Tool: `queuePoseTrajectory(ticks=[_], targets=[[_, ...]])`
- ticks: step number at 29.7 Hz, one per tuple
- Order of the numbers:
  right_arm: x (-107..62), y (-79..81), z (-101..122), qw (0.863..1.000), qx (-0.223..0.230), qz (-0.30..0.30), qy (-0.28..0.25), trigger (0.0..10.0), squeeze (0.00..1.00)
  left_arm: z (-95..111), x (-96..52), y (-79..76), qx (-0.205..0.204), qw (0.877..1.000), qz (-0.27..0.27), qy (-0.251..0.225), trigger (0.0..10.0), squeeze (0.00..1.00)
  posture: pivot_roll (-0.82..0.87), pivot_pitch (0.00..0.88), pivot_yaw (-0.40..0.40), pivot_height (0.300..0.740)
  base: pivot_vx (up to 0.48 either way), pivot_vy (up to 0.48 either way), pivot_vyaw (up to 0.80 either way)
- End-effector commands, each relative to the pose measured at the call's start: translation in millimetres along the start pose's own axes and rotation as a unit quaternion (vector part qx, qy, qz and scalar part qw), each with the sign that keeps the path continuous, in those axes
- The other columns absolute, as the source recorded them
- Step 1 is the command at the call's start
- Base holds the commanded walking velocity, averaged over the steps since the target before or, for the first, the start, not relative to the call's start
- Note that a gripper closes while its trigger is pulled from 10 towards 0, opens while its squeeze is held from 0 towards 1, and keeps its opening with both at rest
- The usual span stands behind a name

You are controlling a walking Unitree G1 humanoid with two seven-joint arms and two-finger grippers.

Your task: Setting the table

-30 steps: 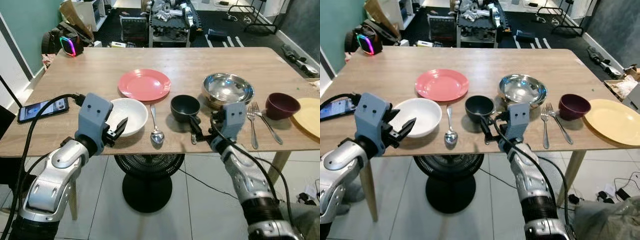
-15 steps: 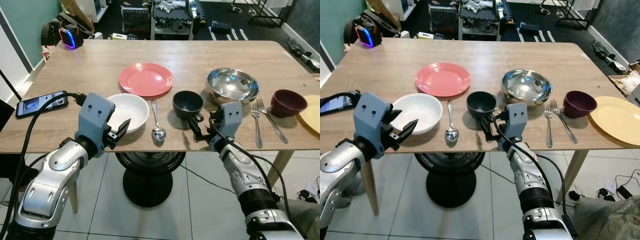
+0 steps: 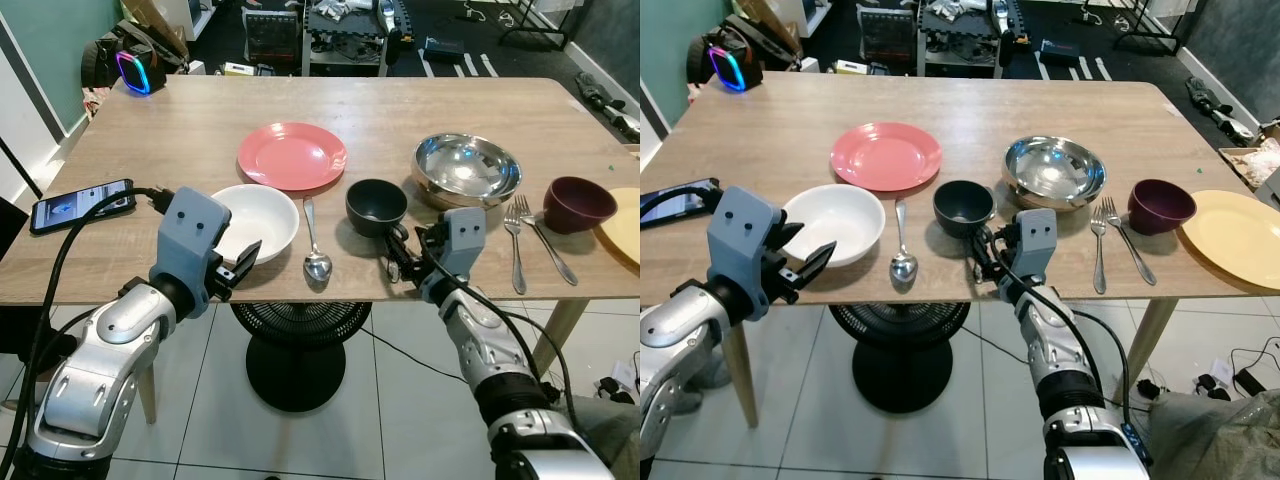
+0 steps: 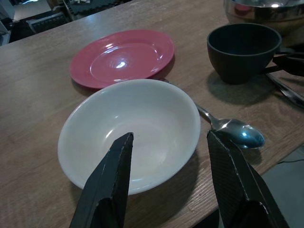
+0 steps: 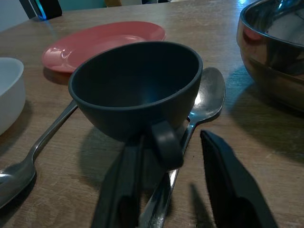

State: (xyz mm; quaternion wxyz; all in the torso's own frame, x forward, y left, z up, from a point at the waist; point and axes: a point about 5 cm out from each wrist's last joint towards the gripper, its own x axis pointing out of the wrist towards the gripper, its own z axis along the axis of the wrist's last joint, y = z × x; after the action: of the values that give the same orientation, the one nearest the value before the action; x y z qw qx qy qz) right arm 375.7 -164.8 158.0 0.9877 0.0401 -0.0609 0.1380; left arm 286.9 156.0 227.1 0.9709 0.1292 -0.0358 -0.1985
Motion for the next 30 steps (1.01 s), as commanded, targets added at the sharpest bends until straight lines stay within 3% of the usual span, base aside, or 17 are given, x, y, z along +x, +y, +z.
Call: queuePoseTrajectory(ticks=[1, 13, 20, 22, 23, 27, 29, 30], targets=[[-1.8, -1.0, -5, 1.000, 0.015, -0.007, 0.001, 0.0, 0.00, -4, -2.5, -1.4, -0.004, 1.000, -0.001, 0.009, 10.0, 0.00, 0.18, 0.134, 0.077, 0.740, 0.000, 0.000, 0.00], [-3.4, -1.9, -7, 1.000, 0.024, -0.006, -0.002, 0.0, 0.00, -4, 0.3, -1.5, -0.007, 1.000, 0.000, 0.008, 10.0, 0.00, 0.17, 0.120, 0.077, 0.740, 0.000, 0.000, 0.00], [-8.1, -6.6, 18, 0.992, 0.089, -0.035, -0.078, 0.0, 0.00, -6, 1.7, -0.5, -0.016, 1.000, 0.014, 0.007, 10.0, 0.00, 0.15, 0.109, 0.069, 0.740, 0.000, 0.000, 0.00], [-16.8, -11.1, 47, 0.977, 0.144, -0.045, -0.152, 10.0, 0.00, -7, 3.3, -1.5, -0.020, 1.000, 0.013, 0.007, 10.0, 0.00, 0.14, 0.103, 0.073, 0.740, 0.000, 0.000, 0.00], [-16.8, -11.1, 47, 0.977, 0.144, -0.045, -0.152, 10.0, 0.00, -7, 3.3, -1.5, -0.020, 1.000, 0.013, 0.007, 10.0, 0.00, 0.14, 0.103, 0.073, 0.740, 0.000, 0.000, 0.00], [-31.8, -14.1, 90, 0.948, 0.207, -0.021, -0.240, 10.0, 0.00, -8, 7.1, -6.6, -0.025, 1.000, 0.003, 0.004, 10.0, 0.00, 0.12, 0.091, 0.079, 0.740, 0.000, 0.000, 0.00], [-36.3, -18.9, 98, 0.947, 0.196, -0.031, -0.254, 10.0, 0.00, -9, 9.5, -8.5, -0.027, 1.000, -0.001, 0.003, 10.0, 0.00, 0.11, 0.085, 0.076, 0.740, 0.000, 0.000, 0.00], [-39.1, -23.4, 99, 0.953, 0.166, -0.053, -0.249, 10.0, 0.00, -9, 10.8, -9.1, -0.027, 1.000, -0.001, 0.001, 10.0, 0.00, 0.10, 0.080, 0.073, 0.740, 0.000, 0.000, 0.00]])
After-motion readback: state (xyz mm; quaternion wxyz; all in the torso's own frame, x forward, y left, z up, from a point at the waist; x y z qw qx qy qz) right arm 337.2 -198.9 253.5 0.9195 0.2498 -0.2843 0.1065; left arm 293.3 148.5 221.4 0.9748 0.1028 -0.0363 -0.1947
